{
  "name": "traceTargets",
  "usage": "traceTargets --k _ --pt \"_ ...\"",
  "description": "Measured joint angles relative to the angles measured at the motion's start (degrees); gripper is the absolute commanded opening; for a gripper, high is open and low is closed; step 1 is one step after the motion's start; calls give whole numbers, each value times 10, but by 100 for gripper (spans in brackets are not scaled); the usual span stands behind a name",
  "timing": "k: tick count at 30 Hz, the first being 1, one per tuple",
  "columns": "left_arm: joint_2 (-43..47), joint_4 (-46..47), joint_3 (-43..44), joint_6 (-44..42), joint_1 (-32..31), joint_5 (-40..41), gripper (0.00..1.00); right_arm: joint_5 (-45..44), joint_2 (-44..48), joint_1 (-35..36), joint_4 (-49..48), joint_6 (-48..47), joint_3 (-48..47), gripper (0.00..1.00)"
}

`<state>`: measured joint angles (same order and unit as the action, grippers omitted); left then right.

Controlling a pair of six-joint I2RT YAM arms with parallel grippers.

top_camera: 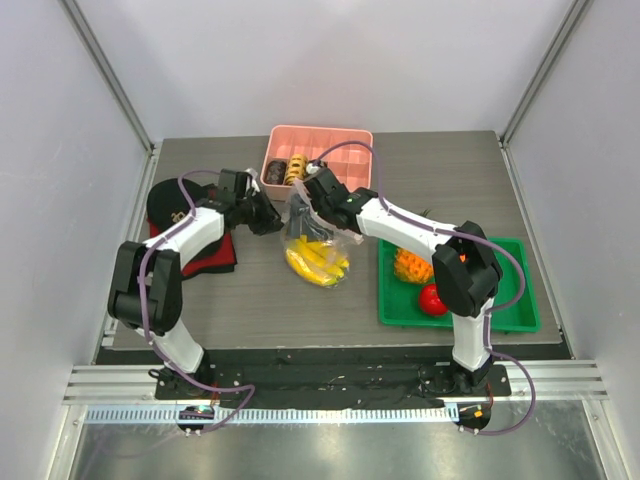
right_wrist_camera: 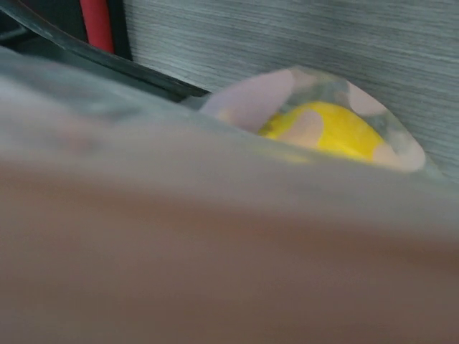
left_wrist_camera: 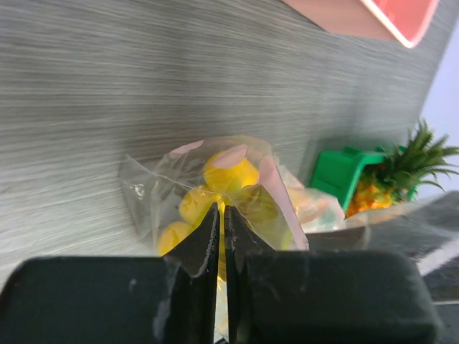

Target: Open the zip-top bag and remove the fake food

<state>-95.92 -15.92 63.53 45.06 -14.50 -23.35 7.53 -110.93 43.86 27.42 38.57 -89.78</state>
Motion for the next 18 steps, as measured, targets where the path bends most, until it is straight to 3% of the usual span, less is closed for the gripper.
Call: traceTargets --k 7,11,18 --pt "-6 57 -20 30 -16 -33 4 -8 -5 -1 -19 -17 0 70" --pt "-5 76 -37 43 -17 -36 4 -21 -6 -1 -24 -28 7 78" --pt "-5 91 -56 56 -23 -37 4 -69 -6 0 -52 -55 49 78"
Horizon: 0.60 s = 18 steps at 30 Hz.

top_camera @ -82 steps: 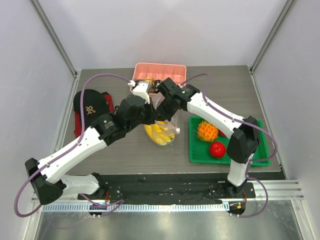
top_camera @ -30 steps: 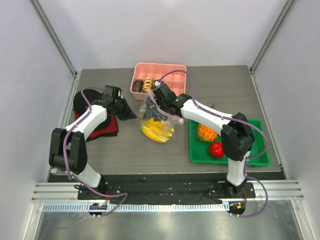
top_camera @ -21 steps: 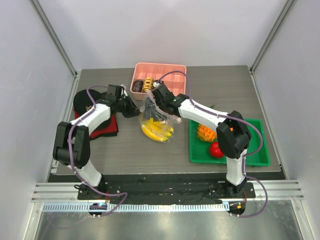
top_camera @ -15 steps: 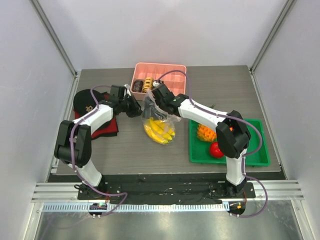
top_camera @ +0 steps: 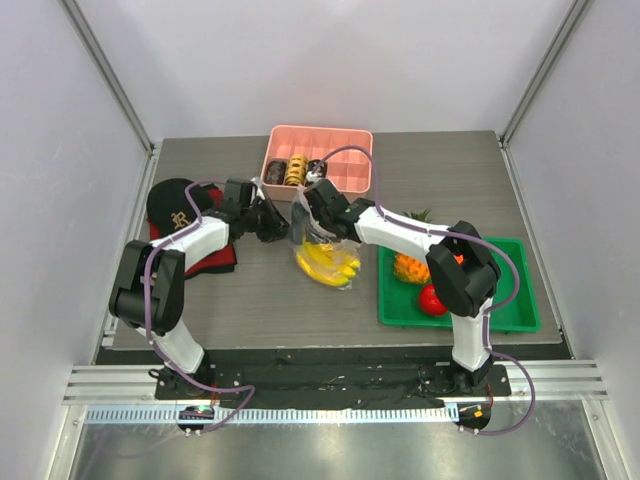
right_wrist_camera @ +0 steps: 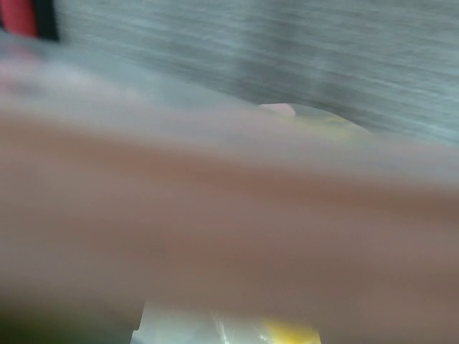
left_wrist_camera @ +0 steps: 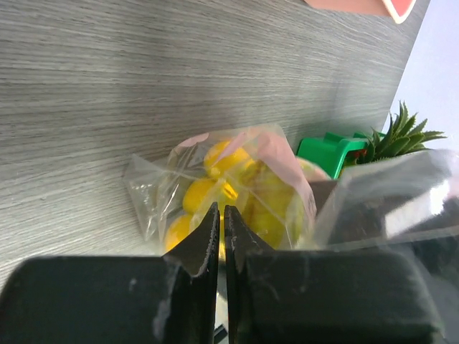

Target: Open the zip-top bag and remove the fake food

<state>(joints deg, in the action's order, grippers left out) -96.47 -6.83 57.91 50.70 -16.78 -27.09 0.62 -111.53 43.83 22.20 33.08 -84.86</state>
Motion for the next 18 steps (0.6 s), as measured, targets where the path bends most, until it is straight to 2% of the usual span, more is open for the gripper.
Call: traceTargets --k 5,10,15,18 --pt "0 5 -1 3 -2 0 4 -35 10 1 -78 -21 60 79" --pt "3 -5 -1 1 -5 18 5 -51 14 4 -112 -43 78 77" --pt "5 -44 10 -7 -7 37 2 -54 14 7 -118 -42 80 70" --pt "0 -69 21 -12 -8 37 3 -47 14 6 -102 -38 73 58"
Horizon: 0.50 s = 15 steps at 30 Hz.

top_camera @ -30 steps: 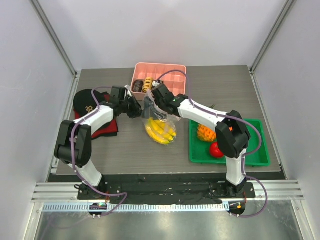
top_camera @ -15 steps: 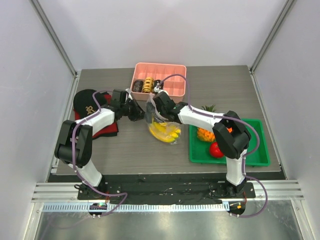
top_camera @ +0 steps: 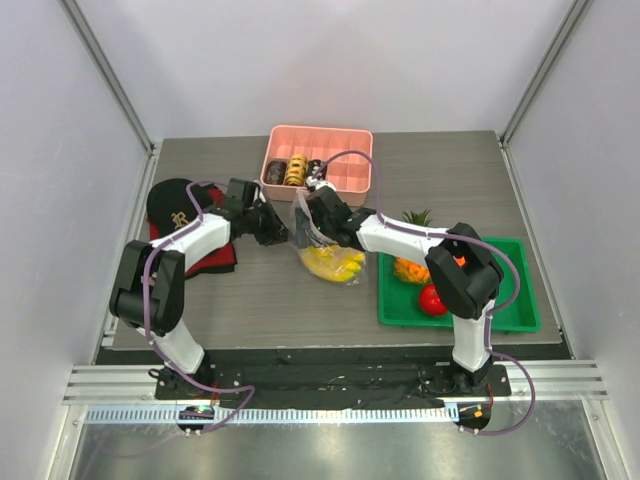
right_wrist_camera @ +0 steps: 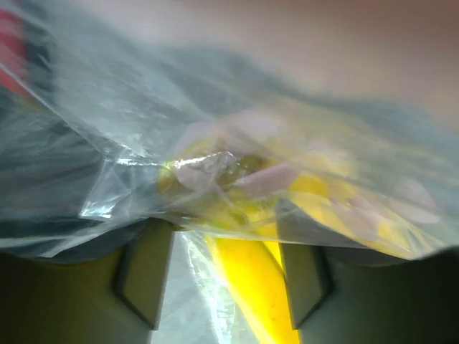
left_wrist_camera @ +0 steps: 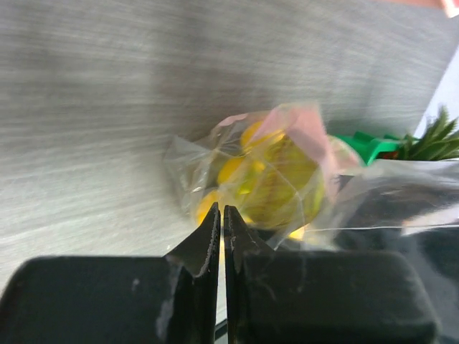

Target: Open the zip-top bag and remove the fake food

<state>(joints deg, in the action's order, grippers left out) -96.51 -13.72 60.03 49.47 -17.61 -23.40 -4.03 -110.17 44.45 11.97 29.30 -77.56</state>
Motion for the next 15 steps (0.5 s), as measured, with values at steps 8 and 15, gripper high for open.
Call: traceTargets --k 8,15 --pt "0 -76 -3 -34 -5 3 7 57 2 -24 59 -18 -39 38" --pt "0 -75 -15 -41 -7 -14 6 67 3 -28 102 -65 -56 58"
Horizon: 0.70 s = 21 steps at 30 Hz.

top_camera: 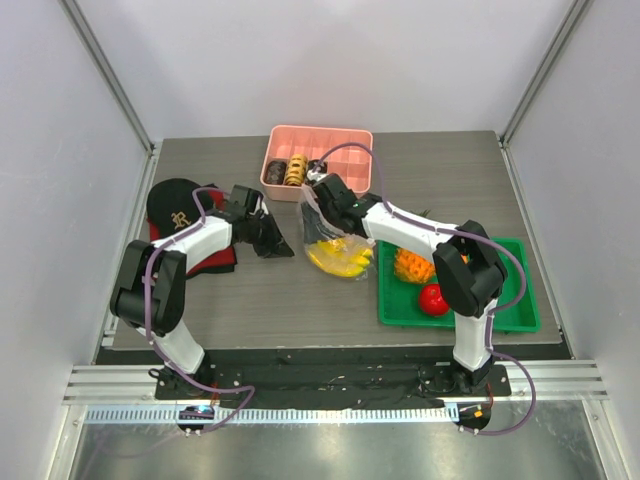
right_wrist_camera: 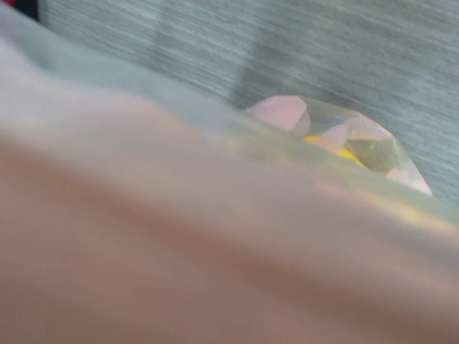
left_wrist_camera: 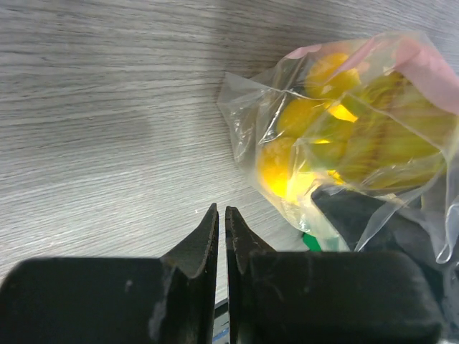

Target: Open the zip-top bag and remove the fake food

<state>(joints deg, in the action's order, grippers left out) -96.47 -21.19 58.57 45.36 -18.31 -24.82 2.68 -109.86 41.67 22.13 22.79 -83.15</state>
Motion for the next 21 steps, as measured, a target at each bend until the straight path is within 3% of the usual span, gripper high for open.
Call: traceTargets --k 5,6,8,21 --pt "0 3 0 0 0 -8 6 -2 2 0 49 -6 -18 54" --pt "0 4 0 0 0 -9 5 6 5 -2 56 -6 -19 40" --pt "-1 6 0 0 -1 -12 5 30 10 -6 78 -6 -25 33" --pt "-7 12 2 21 -33 -38 5 21 17 -26 180 -72 -43 27"
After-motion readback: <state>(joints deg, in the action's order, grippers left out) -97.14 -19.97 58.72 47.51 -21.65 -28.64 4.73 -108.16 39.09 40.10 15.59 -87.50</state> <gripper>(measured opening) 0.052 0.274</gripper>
